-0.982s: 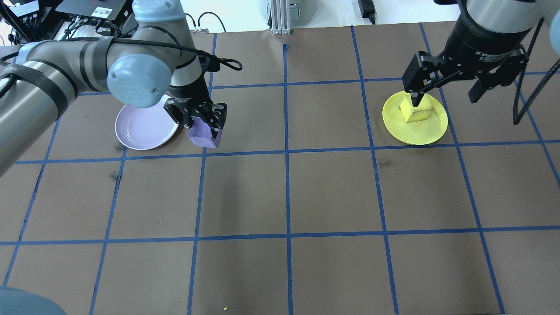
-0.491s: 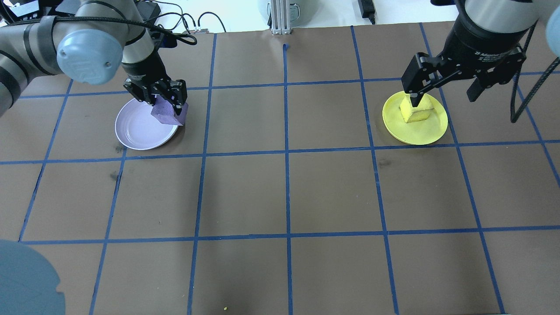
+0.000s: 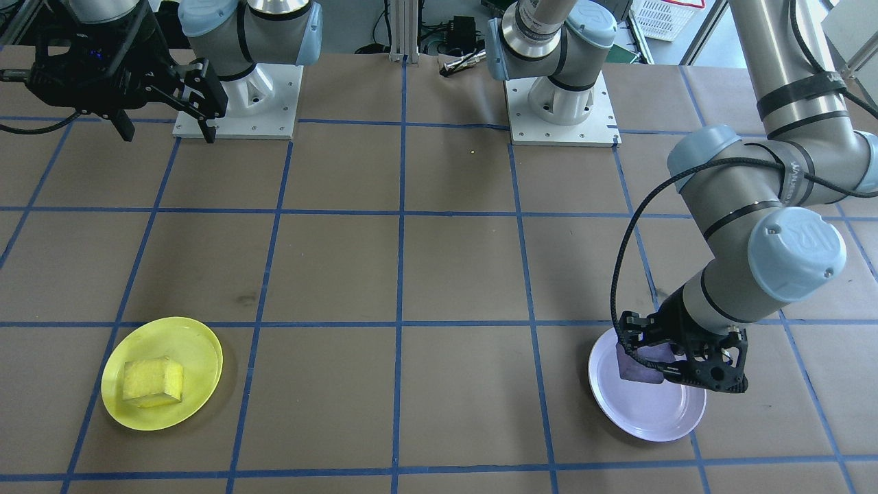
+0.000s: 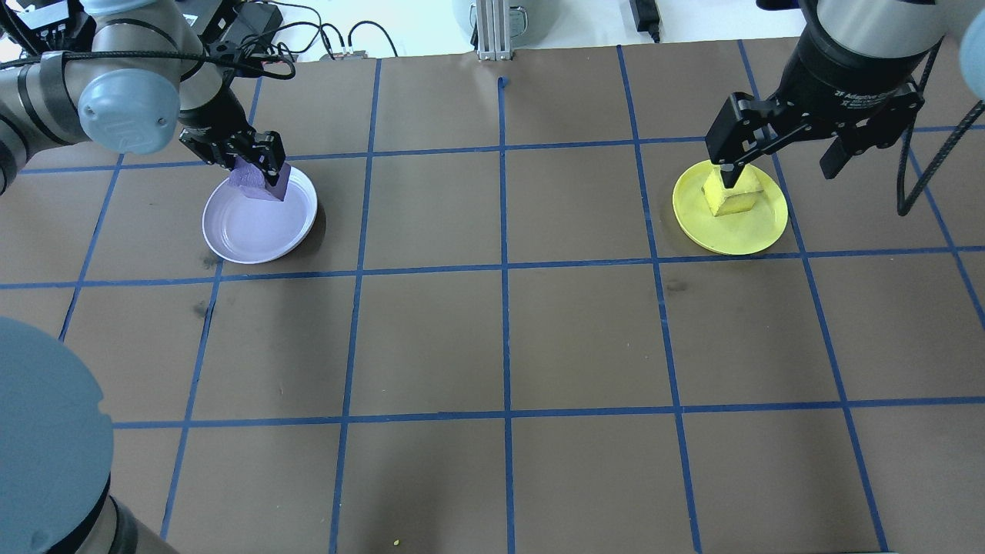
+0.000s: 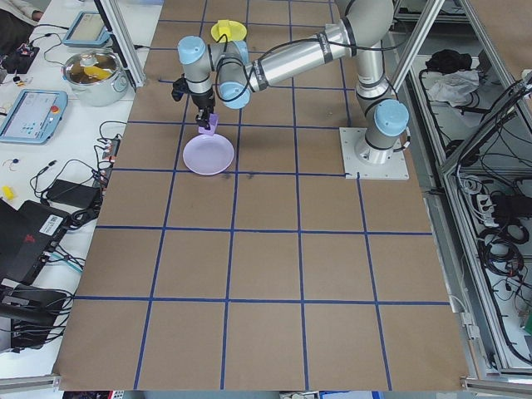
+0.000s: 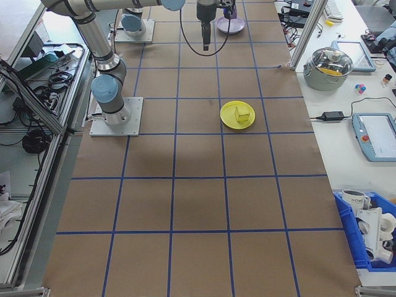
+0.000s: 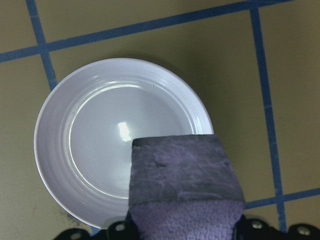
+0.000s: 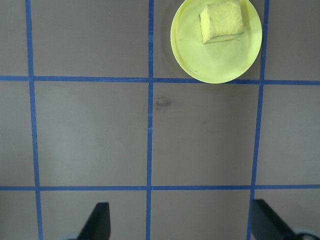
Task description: Sort blocks by color into plates
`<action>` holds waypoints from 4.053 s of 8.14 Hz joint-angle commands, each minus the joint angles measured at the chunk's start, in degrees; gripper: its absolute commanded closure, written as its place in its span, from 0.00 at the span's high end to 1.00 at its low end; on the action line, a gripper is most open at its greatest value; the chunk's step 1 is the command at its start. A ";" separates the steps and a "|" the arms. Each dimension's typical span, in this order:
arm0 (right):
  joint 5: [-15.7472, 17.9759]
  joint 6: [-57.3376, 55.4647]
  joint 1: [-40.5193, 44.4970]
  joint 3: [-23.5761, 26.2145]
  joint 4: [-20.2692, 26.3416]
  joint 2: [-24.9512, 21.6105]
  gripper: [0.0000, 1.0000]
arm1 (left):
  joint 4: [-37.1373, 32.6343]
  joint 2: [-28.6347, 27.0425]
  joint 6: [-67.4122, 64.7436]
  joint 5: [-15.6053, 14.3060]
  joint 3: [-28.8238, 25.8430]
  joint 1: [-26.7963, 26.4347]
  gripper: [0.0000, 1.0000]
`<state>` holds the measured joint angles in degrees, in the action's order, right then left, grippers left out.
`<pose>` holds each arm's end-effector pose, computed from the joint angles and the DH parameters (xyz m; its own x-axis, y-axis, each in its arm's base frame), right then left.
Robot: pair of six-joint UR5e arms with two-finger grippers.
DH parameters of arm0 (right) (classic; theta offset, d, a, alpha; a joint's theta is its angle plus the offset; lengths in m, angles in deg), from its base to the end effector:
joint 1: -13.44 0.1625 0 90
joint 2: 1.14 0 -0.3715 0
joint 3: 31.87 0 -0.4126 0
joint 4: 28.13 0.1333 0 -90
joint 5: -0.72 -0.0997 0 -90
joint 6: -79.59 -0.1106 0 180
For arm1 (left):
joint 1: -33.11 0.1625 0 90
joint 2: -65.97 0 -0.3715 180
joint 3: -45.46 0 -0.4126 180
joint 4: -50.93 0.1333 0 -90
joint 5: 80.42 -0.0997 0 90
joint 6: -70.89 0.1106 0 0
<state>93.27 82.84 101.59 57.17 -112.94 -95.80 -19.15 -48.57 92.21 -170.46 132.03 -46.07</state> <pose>0.1128 -0.4849 0.4634 -0.9987 -0.0241 0.0448 -0.0244 0.9997 -0.0050 -0.0114 -0.6503 0.2392 -0.9832 0.1822 0.0069 0.1823 0.9831 0.0196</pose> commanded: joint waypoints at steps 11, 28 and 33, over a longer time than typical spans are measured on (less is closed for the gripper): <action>0.09 0.00 0.00 0.00 -0.18 0.35 1.00 | 1.35 -8.59 3.46 -5.15 -0.09 2.10 0.42; 0.09 0.00 0.00 0.00 -0.09 0.35 1.00 | -16.14 20.93 -22.90 1.80 -4.40 -13.89 1.00; 0.00 -0.09 0.00 0.00 -0.09 0.35 1.00 | -16.32 26.11 -22.20 1.45 -4.31 -13.89 1.00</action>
<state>93.33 82.84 101.59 57.17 -113.03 -95.45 -35.36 -24.43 69.68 -168.90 127.68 -59.97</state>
